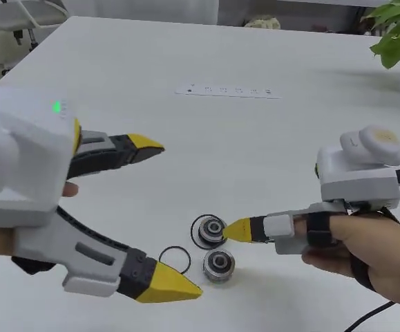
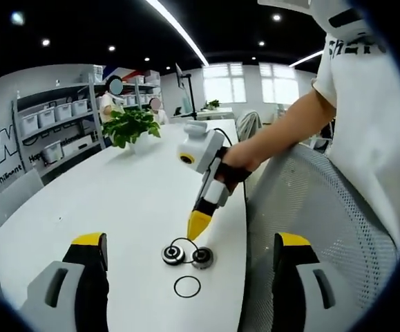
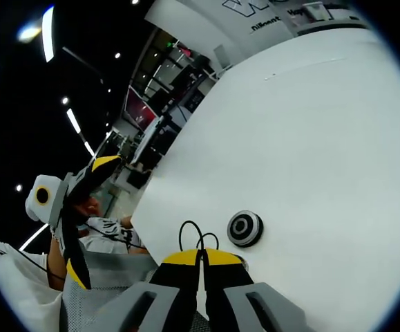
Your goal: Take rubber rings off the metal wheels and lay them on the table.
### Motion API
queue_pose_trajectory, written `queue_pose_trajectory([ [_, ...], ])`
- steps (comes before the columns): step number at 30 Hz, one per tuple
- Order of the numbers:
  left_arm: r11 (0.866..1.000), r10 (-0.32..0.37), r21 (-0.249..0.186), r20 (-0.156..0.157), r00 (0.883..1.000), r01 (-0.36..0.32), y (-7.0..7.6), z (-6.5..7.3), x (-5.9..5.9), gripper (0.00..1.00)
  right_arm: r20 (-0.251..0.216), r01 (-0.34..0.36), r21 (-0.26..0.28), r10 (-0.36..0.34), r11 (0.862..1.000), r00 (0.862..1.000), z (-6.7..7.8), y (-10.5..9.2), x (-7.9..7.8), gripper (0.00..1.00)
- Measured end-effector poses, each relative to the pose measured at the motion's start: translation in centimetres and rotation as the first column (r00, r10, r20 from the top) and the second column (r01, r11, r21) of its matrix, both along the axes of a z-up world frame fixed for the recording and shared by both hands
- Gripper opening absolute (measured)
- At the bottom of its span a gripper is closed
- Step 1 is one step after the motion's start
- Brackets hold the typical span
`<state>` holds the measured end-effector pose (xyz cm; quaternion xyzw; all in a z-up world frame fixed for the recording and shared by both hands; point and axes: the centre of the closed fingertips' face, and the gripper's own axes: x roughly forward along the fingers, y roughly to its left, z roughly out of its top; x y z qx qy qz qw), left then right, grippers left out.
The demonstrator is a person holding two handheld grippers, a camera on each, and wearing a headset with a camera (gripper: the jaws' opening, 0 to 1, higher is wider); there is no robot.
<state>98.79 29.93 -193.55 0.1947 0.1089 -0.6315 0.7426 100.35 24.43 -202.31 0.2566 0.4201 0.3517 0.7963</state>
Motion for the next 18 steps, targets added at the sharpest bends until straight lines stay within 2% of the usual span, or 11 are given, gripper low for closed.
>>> queue_pose_trajectory([
  [3, 0.998, 0.061, -0.011, -0.008, 0.998, -0.061, 1.5, -0.2, 0.0, 0.98, 0.009, -0.007, 0.007, 0.007, 1.000, 1.000, 0.2, 0.3, -0.1, 0.00],
  [6, 0.995, 0.102, -0.019, -0.028, 0.994, -0.103, 2.7, -1.0, -0.2, 0.97, 0.040, -0.018, 0.004, 0.018, 1.000, 0.999, 0.5, 0.6, 0.0, 0.00],
  [7, 0.992, 0.123, -0.018, -0.044, 0.991, -0.124, 3.2, -1.6, -0.3, 0.97, 0.046, -0.023, 0.002, 0.023, 1.000, 0.999, 0.5, 0.8, 0.0, 0.00],
  [12, 0.986, 0.165, -0.004, -0.085, 0.983, -0.166, 3.8, -3.8, -0.9, 0.97, 0.085, -0.050, -0.016, 0.052, 0.999, 0.995, 0.4, 1.5, -0.1, 0.00],
  [14, 0.981, 0.193, 0.027, -0.107, 0.975, -0.191, 4.1, -4.8, -1.0, 0.97, 0.098, -0.056, -0.020, 0.058, 0.998, 0.994, 0.4, 1.7, -0.2, 0.00],
  [18, 0.984, 0.177, 0.057, -0.104, 0.979, -0.172, 4.1, -5.8, -1.6, 0.94, 0.123, -0.082, -0.047, 0.087, 0.996, 0.989, 0.2, 2.1, -0.3, 0.00],
])
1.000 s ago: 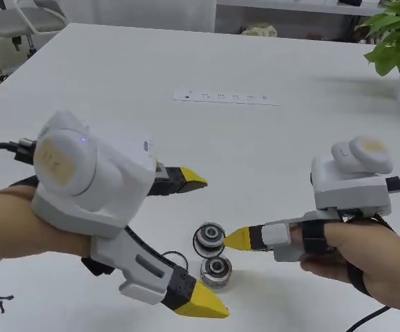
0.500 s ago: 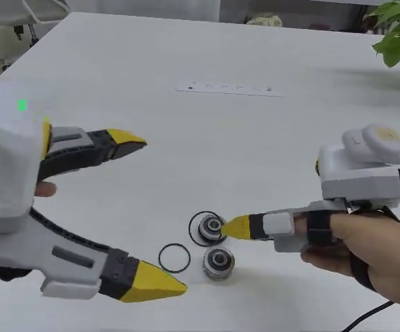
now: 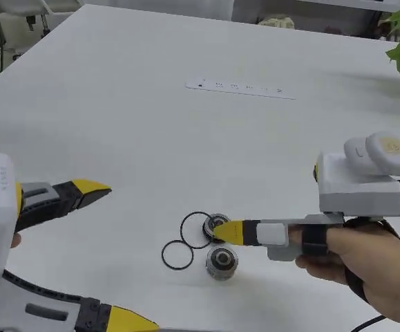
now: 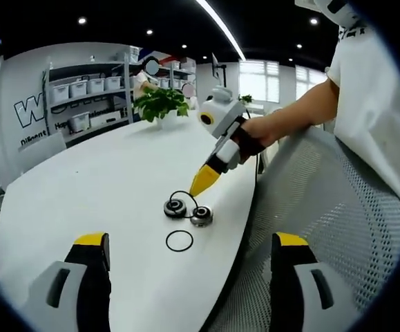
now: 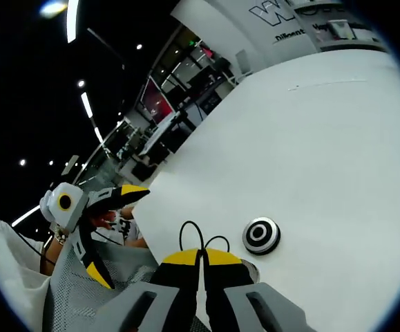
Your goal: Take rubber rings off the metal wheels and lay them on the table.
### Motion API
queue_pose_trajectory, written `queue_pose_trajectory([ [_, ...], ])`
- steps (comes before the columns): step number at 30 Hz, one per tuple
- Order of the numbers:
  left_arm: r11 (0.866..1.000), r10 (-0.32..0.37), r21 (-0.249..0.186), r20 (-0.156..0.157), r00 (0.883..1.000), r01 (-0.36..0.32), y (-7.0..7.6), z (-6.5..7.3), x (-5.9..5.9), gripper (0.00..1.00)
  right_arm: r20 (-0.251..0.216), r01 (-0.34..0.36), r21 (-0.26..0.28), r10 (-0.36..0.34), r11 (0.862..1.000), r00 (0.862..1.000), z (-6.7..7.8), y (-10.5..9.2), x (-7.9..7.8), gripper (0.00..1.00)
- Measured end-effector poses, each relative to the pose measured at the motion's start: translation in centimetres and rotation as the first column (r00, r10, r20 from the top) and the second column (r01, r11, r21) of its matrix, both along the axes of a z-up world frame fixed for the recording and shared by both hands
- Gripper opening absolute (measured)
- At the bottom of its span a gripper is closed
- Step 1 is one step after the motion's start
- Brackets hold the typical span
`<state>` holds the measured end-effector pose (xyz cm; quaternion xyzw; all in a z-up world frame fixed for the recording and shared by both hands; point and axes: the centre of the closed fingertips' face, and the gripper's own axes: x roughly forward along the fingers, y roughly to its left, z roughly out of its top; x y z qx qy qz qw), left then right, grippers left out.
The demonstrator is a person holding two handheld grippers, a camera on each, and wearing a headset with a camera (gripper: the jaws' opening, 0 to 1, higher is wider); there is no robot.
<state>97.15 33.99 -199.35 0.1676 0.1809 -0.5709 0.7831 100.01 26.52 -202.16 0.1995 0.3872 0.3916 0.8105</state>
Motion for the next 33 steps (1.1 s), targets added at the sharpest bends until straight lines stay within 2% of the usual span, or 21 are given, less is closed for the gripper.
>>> queue_pose_trajectory([
  [3, 1.000, 0.006, 0.015, 0.004, 1.000, -0.006, 0.0, -0.2, 0.2, 0.93, 0.012, -0.020, -0.017, 0.020, 1.000, 1.000, -0.4, 0.4, -0.1, 0.00],
  [7, 1.000, 0.005, 0.007, -0.030, 1.000, -0.004, 0.0, -0.5, 0.0, 0.92, 0.011, -0.068, -0.049, 0.069, 0.996, 0.998, -0.9, 1.4, -0.9, 0.00],
  [10, 1.000, 0.008, 0.012, -0.027, 1.000, -0.008, 0.1, -0.6, 0.1, 0.91, 0.006, -0.092, -0.083, 0.093, 0.992, 0.996, -1.4, 1.6, -0.9, 0.00],
  [12, 1.000, 0.007, 0.009, -0.022, 1.000, -0.007, 0.1, -0.5, 0.1, 0.91, -0.001, -0.095, -0.125, 0.096, 0.988, 0.995, -1.7, 1.4, -0.8, 0.00],
  [13, 1.000, 0.007, 0.006, -0.024, 1.000, -0.007, 0.1, -0.4, 0.1, 0.90, -0.002, -0.092, -0.163, 0.093, 0.982, 0.996, -2.0, 1.1, -0.6, 0.00],
  [14, 1.000, 0.008, 0.004, -0.029, 1.000, -0.008, 0.1, -0.4, 0.1, 0.90, 0.020, -0.102, -0.215, 0.109, 0.971, 0.994, -2.2, 0.9, -0.3, 0.00],
  [15, 1.000, 0.009, 0.003, -0.031, 0.999, -0.009, 0.1, -0.4, 0.1, 0.89, 0.029, -0.111, -0.228, 0.121, 0.967, 0.992, -2.1, 1.1, -0.2, 0.00],
  [18, 1.000, 0.011, 0.001, -0.032, 0.999, -0.011, 0.2, -0.4, 0.2, 0.88, -0.003, -0.105, -0.223, 0.107, 0.969, 0.994, -2.4, 1.7, 0.3, 0.00],
  [21, 1.000, 0.013, -0.002, -0.030, 0.999, -0.013, 0.2, -0.4, 0.2, 0.87, -0.014, -0.101, -0.222, 0.100, 0.970, 0.995, -2.7, 2.3, 0.6, 0.00],
  [23, 1.000, 0.017, -0.005, -0.033, 0.999, -0.017, 0.2, -0.4, 0.3, 0.86, -0.044, -0.103, -0.235, 0.095, 0.966, 0.994, -3.6, 2.5, 0.6, 0.00],
  [26, 1.000, 0.028, -0.002, -0.045, 0.999, -0.028, 0.4, -0.6, 0.4, 0.85, -0.083, -0.056, -0.208, 0.040, 0.977, 0.996, -4.3, 2.3, 0.8, 0.00],
  [30, 1.000, 0.031, 0.005, -0.051, 0.998, -0.030, 0.5, -0.8, 0.4, 0.84, -0.073, -0.050, -0.216, 0.035, 0.975, 0.997, -4.7, 1.5, 0.9, 0.00],
  [31, 1.000, 0.029, 0.003, -0.058, 0.998, -0.029, 0.4, -0.8, 0.3, 0.84, -0.071, -0.040, -0.208, 0.026, 0.977, 0.997, -4.7, 1.3, 1.1, 0.00],
  [33, 1.000, 0.029, 0.001, -0.068, 0.997, -0.029, 0.4, -0.8, 0.3, 0.84, -0.091, 0.007, -0.151, -0.021, 0.988, 0.996, -4.3, 1.4, 1.4, 0.00],
])
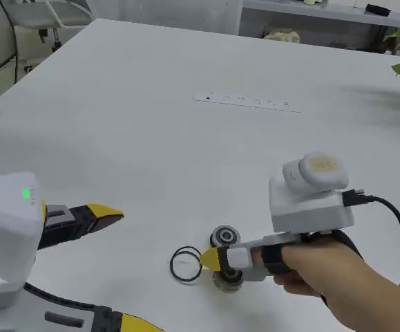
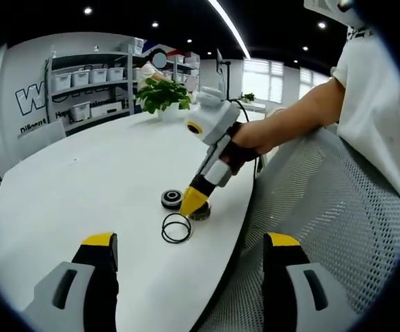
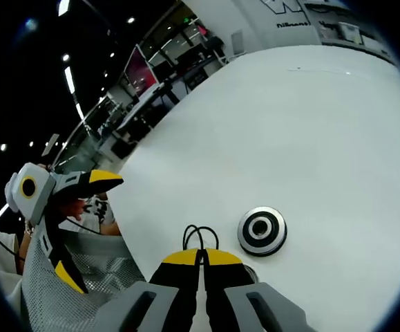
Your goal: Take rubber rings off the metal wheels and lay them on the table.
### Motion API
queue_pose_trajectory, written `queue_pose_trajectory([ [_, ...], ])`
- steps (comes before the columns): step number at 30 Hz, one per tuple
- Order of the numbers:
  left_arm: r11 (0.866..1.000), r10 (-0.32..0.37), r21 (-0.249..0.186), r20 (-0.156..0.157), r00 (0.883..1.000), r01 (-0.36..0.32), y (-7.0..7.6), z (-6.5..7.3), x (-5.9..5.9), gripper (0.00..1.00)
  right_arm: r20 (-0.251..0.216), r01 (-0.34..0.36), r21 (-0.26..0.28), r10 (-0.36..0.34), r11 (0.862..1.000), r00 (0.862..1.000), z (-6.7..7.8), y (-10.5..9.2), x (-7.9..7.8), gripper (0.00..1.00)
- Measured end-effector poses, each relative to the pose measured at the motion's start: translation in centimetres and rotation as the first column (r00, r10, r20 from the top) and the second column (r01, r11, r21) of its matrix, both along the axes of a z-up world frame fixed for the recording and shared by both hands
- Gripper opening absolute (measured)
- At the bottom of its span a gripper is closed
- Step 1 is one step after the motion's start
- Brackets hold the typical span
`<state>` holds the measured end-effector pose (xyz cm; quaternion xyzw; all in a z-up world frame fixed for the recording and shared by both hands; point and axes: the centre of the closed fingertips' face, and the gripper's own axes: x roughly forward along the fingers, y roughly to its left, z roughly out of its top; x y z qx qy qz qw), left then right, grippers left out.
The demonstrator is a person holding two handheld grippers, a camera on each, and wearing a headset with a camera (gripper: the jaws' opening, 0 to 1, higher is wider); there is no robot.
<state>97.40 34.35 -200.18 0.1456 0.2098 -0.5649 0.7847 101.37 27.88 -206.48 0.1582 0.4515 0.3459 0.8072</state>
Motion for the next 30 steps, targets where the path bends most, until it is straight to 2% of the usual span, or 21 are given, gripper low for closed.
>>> queue_pose_trajectory([
  [1, 1.000, 0.000, 0.005, 0.000, 1.000, 0.000, 0.0, 0.0, 0.0, 0.84, -0.011, 0.008, 0.019, -0.008, 1.000, 1.000, 0.1, -0.1, 0.0, 0.00],
  [4, 1.000, -0.003, 0.026, 0.014, 1.000, 0.002, 0.2, -0.3, 0.0, 0.84, -0.013, 0.012, 0.019, -0.011, 1.000, 1.000, -0.1, -0.2, 0.1, 0.00],
  [11, 1.000, 0.014, 0.018, 0.012, 1.000, -0.014, 0.3, -0.1, 0.2, 0.82, -0.002, -0.027, 0.029, 0.027, 0.999, 1.000, 0.1, 0.7, -0.3, 0.00],
  [17, 1.000, 0.013, 0.022, 0.013, 1.000, -0.014, 0.3, -0.2, 0.1, 0.81, 0.035, -0.058, -0.028, 0.059, 0.998, 0.998, -0.3, 0.6, -0.4, 0.00],
  [21, 1.000, 0.017, 0.026, 0.012, 1.000, -0.017, 0.4, -0.2, 0.2, 0.81, 0.047, -0.069, -0.035, 0.070, 0.997, 0.996, -0.3, 0.6, -0.3, 0.00],
  [30, 0.999, 0.022, 0.029, 0.009, 1.000, -0.022, 0.4, -0.2, 0.2, 0.80, 0.093, -0.105, -0.090, 0.114, 0.990, 0.989, -0.3, 0.4, 0.0, 0.02],
])
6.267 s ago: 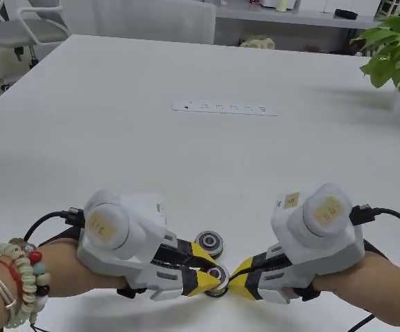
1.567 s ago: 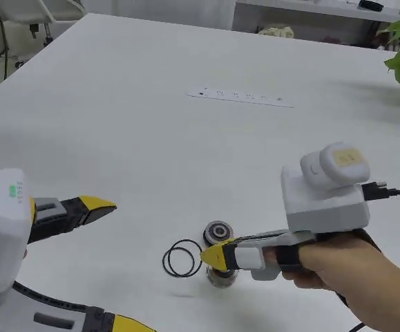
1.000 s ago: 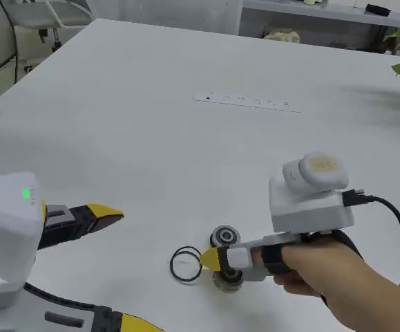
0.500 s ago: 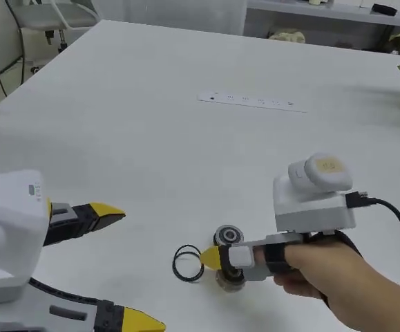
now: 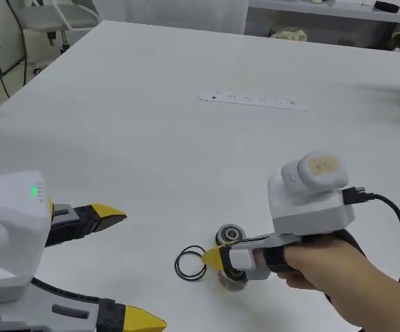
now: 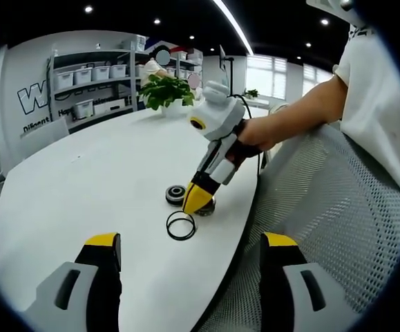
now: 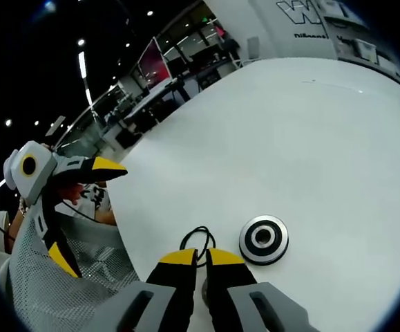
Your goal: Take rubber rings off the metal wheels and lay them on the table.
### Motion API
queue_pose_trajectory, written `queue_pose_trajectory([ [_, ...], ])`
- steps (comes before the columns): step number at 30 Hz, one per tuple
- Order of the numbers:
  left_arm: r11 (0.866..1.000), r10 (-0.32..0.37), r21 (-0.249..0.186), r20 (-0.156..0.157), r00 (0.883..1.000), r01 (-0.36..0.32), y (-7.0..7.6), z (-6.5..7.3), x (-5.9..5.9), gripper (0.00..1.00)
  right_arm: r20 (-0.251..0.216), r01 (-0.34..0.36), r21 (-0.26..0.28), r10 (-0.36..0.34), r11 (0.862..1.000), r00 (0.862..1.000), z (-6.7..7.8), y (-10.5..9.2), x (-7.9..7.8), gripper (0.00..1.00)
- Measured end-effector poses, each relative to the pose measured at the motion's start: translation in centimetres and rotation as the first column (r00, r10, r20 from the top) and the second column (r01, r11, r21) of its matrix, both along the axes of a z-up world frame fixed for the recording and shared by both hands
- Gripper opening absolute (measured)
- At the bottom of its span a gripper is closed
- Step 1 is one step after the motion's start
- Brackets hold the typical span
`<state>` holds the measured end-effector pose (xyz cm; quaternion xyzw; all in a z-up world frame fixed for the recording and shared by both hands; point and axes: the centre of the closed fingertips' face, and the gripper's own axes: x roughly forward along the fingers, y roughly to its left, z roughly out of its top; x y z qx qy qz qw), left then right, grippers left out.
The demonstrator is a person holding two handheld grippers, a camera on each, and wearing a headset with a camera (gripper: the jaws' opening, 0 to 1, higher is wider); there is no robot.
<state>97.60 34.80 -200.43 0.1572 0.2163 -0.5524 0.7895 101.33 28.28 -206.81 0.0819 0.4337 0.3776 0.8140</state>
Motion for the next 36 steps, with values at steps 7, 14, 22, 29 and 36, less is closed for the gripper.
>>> queue_pose_trajectory([
  [7, 1.000, -0.001, 0.010, -0.003, 1.000, 0.001, 0.1, -0.2, 0.0, 0.79, 0.011, 0.022, 0.010, -0.022, 1.000, 1.000, 0.6, -0.8, 0.6, 0.03],
  [14, 1.000, -0.004, 0.014, -0.004, 1.000, 0.004, 0.1, -0.3, -0.1, 0.79, 0.063, 0.044, 0.038, -0.046, 0.998, 0.997, 2.0, -1.7, 1.7, 0.04],
  [22, 0.999, -0.032, 0.004, 0.018, 0.999, 0.032, -0.3, 0.2, -0.1, 0.77, 0.142, 0.063, 0.040, -0.068, 0.997, 0.988, 3.2, -3.3, 3.1, 0.08],
  [29, 0.997, -0.068, 0.036, 0.028, 0.997, 0.067, -0.4, 0.4, 0.1, 0.76, 0.174, 0.108, 0.044, -0.114, 0.993, 0.978, 3.7, -4.8, 4.1, 0.08],
  [36, 0.995, -0.096, 0.014, 0.076, 0.992, 0.095, -0.9, 3.6, 1.8, 0.76, 0.194, 0.157, 0.038, -0.161, 0.987, 0.968, 3.9, -6.3, 5.0, 0.08],
])
